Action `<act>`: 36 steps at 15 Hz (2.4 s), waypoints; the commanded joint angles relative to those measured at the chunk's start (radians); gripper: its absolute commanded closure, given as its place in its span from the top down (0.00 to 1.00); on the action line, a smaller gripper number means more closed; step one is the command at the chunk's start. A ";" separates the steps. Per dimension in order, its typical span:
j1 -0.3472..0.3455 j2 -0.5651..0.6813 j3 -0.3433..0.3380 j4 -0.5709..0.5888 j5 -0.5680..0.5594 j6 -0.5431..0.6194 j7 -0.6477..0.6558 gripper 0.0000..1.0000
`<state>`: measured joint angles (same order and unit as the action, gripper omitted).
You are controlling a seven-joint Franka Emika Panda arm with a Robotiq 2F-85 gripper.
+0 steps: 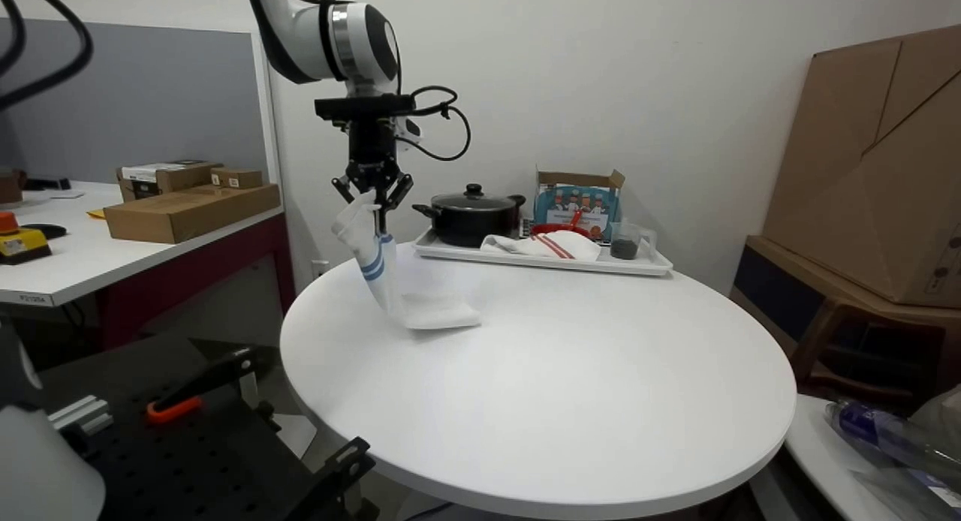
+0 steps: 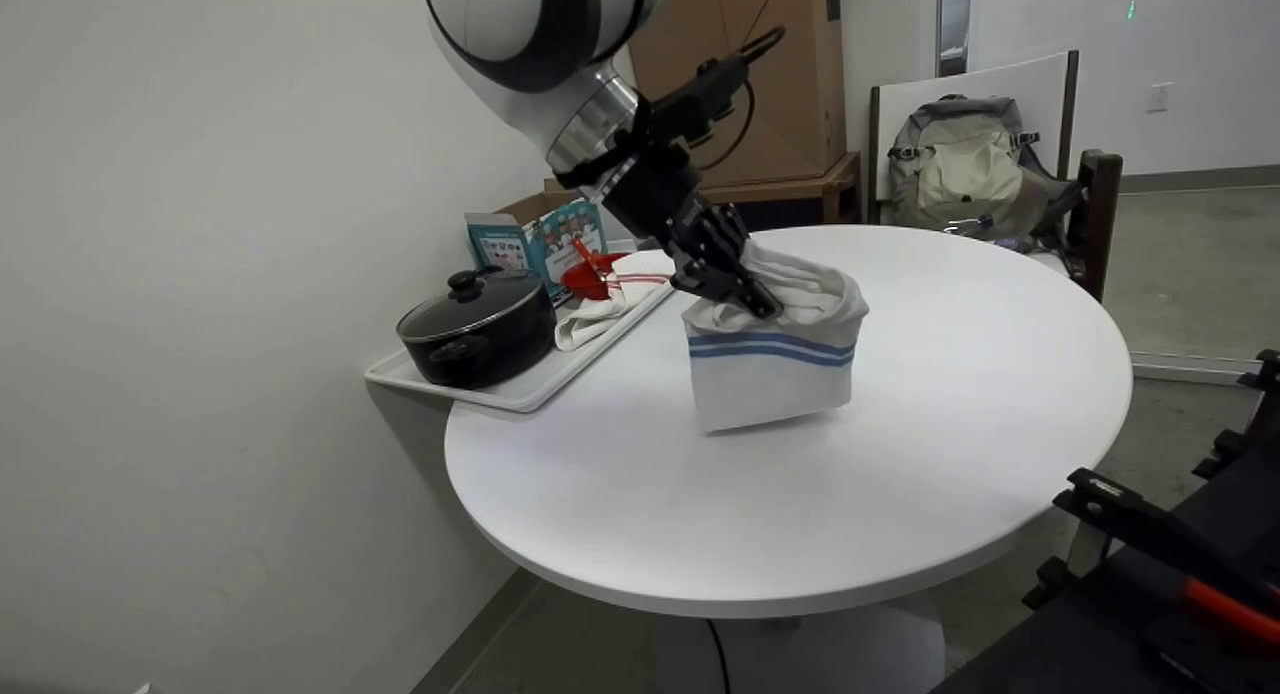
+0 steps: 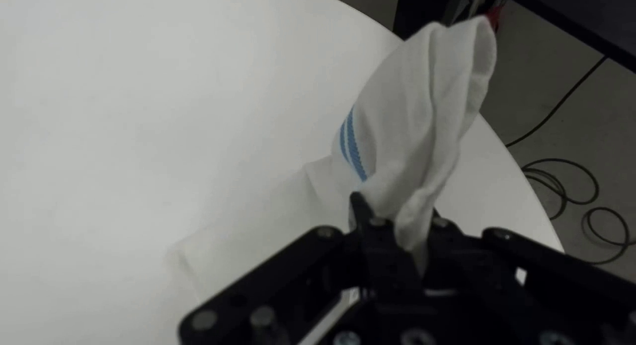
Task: Fold the white and blue towel from right to left and then bottom to top
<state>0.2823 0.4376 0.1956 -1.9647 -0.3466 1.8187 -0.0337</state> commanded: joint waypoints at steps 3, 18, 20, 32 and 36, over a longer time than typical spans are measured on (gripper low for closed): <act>-0.011 0.097 -0.009 0.170 0.035 -0.131 -0.044 0.10; -0.023 0.322 -0.039 0.406 -0.064 -0.255 -0.265 0.09; -0.032 0.362 -0.051 0.448 -0.065 -0.253 -0.272 0.09; -0.027 0.504 -0.067 0.614 -0.219 -0.242 -0.547 0.09; -0.005 0.524 -0.073 0.602 -0.291 -0.232 -0.579 0.40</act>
<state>0.2531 0.9306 0.1344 -1.3884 -0.5848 1.5937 -0.5749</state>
